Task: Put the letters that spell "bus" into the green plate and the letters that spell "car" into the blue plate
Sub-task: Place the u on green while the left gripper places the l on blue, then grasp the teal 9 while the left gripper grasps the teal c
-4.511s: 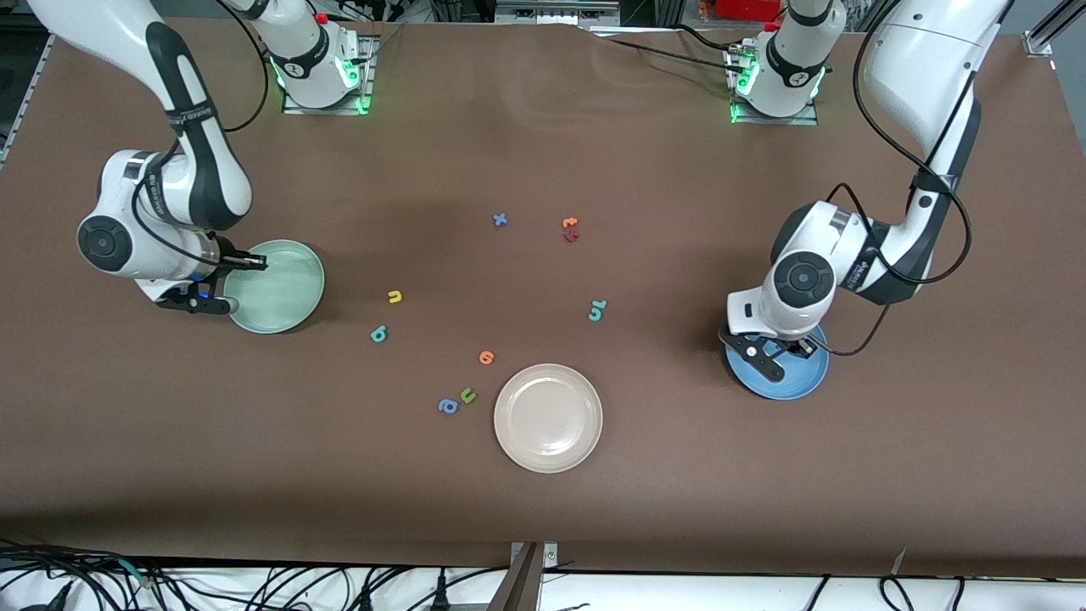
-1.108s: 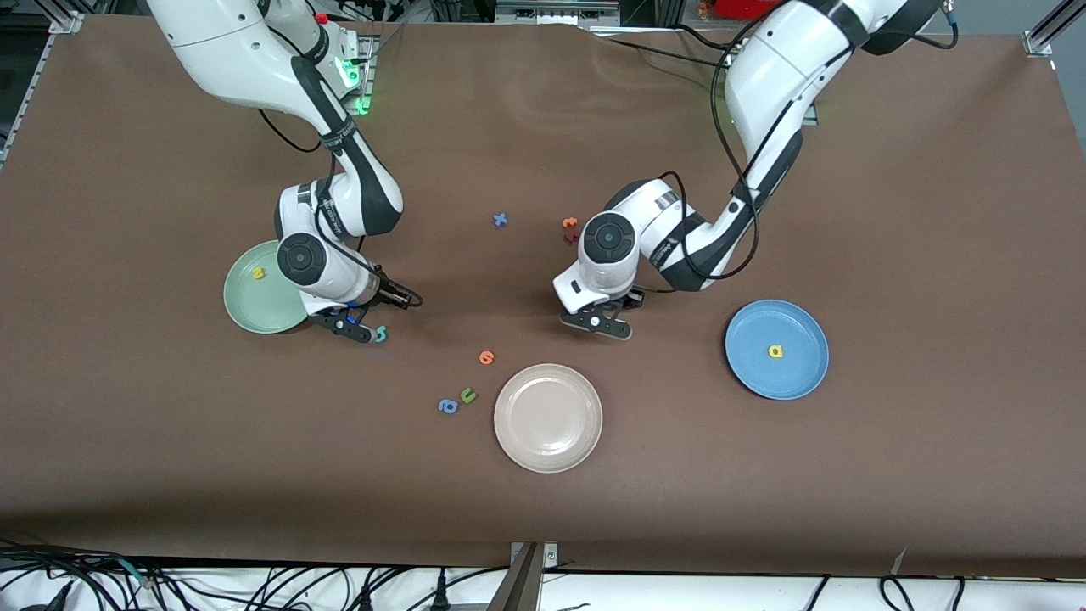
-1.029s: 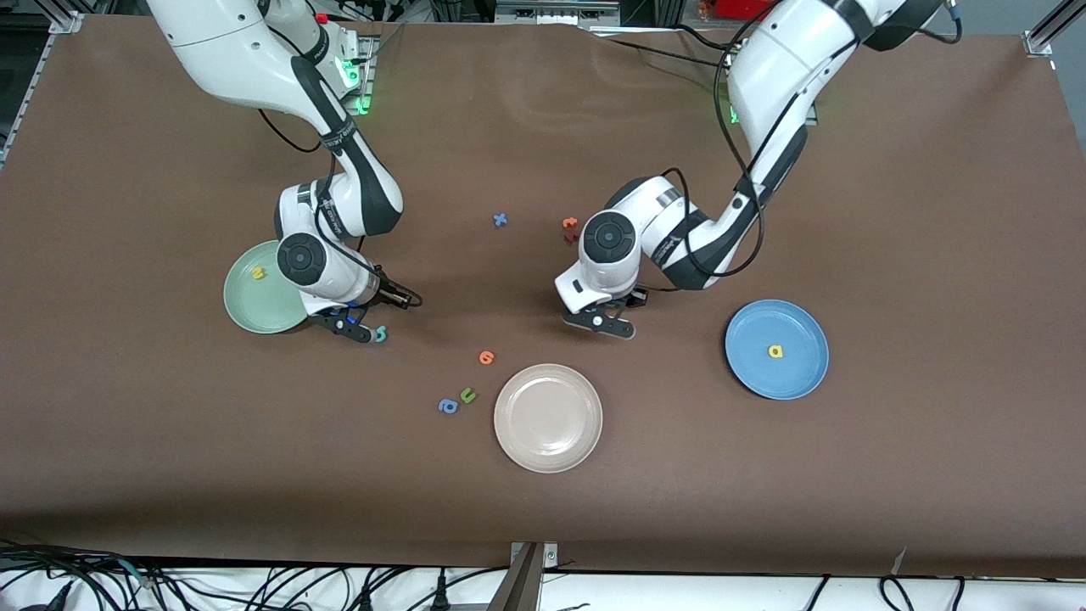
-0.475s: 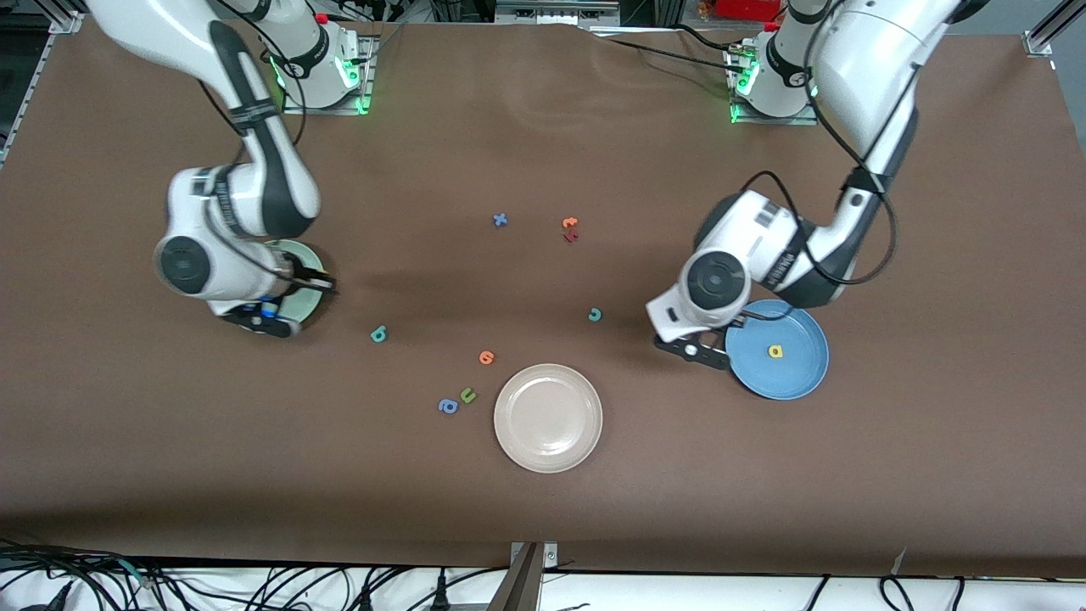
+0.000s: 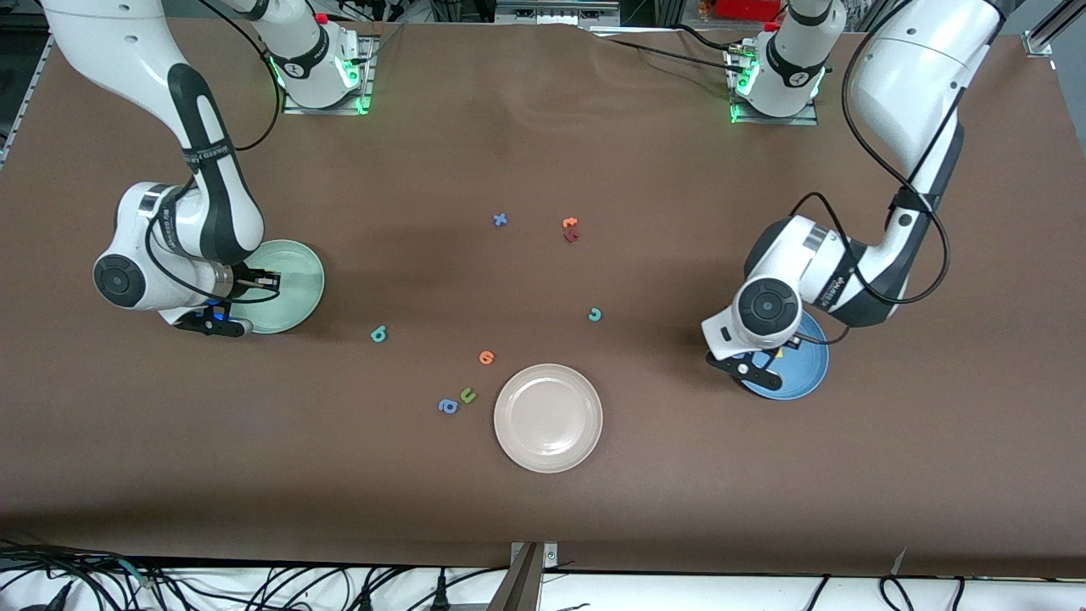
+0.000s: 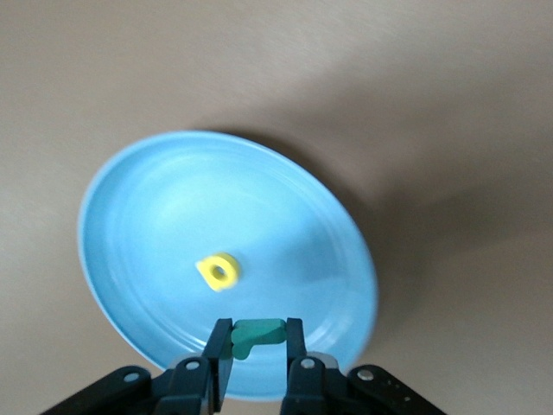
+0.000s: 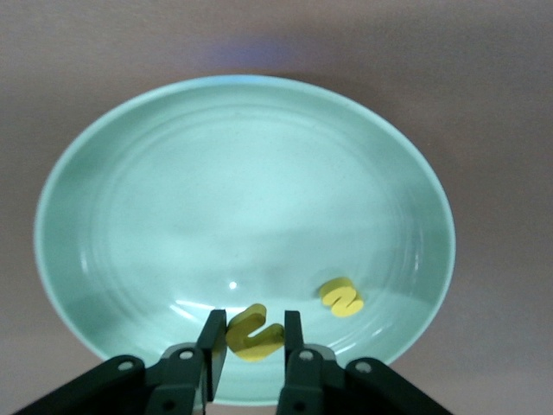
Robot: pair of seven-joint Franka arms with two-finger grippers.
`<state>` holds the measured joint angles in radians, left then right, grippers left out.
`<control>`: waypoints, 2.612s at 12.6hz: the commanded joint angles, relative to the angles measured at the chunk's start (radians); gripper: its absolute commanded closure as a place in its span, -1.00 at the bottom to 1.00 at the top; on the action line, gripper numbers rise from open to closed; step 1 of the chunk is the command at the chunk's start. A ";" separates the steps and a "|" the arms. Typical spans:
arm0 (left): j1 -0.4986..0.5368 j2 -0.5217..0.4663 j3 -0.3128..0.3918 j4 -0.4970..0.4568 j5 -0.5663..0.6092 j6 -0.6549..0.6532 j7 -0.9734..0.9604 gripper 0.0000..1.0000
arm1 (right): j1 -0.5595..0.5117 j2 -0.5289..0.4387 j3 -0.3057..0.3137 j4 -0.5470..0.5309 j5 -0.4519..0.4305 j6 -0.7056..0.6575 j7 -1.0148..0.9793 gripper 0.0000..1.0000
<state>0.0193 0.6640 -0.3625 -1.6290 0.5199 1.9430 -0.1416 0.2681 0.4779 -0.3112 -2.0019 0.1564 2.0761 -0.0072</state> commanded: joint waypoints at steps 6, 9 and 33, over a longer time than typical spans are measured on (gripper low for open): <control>-0.008 -0.009 -0.079 0.033 -0.104 0.016 -0.047 -1.00 | 0.020 -0.059 0.107 0.097 0.045 -0.067 0.177 -0.95; -0.027 0.000 -0.148 0.067 -0.184 0.025 -0.169 -1.00 | 0.043 -0.027 0.149 0.109 0.057 0.077 0.251 -0.95; -0.297 0.157 -0.082 0.078 -0.090 0.278 -0.348 0.66 | 0.063 0.157 0.267 0.107 0.051 0.472 0.378 0.59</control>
<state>-0.2766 0.8458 -0.4552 -1.5657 0.4100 2.2708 -0.5174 0.3389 0.6154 -0.0475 -1.9005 0.2206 2.5352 0.3819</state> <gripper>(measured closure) 0.762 0.661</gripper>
